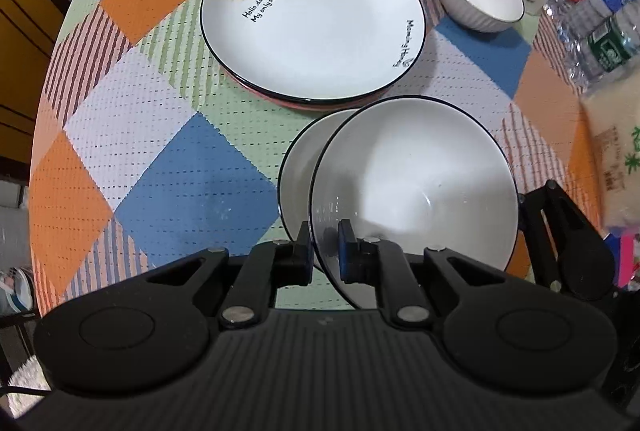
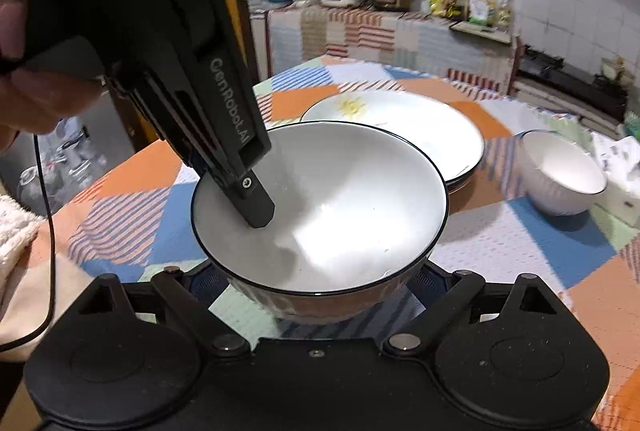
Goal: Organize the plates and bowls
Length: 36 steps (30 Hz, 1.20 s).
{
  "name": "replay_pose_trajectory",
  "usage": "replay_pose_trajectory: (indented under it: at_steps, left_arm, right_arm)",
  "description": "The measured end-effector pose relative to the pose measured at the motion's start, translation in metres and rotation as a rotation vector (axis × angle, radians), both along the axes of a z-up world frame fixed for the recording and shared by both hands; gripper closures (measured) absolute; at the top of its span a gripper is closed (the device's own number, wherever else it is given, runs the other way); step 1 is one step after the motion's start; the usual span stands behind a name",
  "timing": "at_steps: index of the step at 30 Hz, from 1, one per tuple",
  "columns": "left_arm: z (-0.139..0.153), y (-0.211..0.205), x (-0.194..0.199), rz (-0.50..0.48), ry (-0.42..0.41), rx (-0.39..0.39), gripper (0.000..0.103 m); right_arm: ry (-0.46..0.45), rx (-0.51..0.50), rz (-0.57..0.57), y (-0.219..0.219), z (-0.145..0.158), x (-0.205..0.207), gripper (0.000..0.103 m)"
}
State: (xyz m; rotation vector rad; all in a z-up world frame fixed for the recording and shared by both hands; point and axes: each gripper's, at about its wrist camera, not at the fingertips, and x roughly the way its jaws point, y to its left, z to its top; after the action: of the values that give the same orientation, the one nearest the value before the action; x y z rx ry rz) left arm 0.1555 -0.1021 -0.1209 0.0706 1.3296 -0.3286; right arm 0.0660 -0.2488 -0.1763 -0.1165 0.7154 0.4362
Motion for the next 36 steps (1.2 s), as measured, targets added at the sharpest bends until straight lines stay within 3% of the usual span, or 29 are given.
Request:
replay_pose_trajectory:
  at_steps: [5, 18, 24, 29, 36]
  left_arm:
    - [-0.007, -0.002, 0.004, -0.003, 0.024, 0.009, 0.091]
    - [-0.006, -0.023, 0.003, -0.091, -0.101, 0.152, 0.087]
    - [-0.015, -0.039, -0.009, -0.179, -0.192, 0.336, 0.086]
    - [-0.019, -0.040, -0.013, -0.180, -0.213, 0.345, 0.084]
    - [0.007, -0.027, -0.006, -0.139, -0.210, 0.263, 0.073]
  right_arm:
    - [0.009, -0.042, 0.018, 0.005, -0.003, 0.004, 0.007]
    - [0.068, -0.066, 0.024, 0.006, -0.002, 0.012, 0.006]
    - [0.064, -0.062, 0.019, 0.007, -0.002, 0.010, 0.006]
    - [0.053, -0.053, 0.015, 0.008, -0.003, 0.008, 0.005]
    - [0.004, -0.048, 0.018, -0.004, 0.003, -0.002, 0.005]
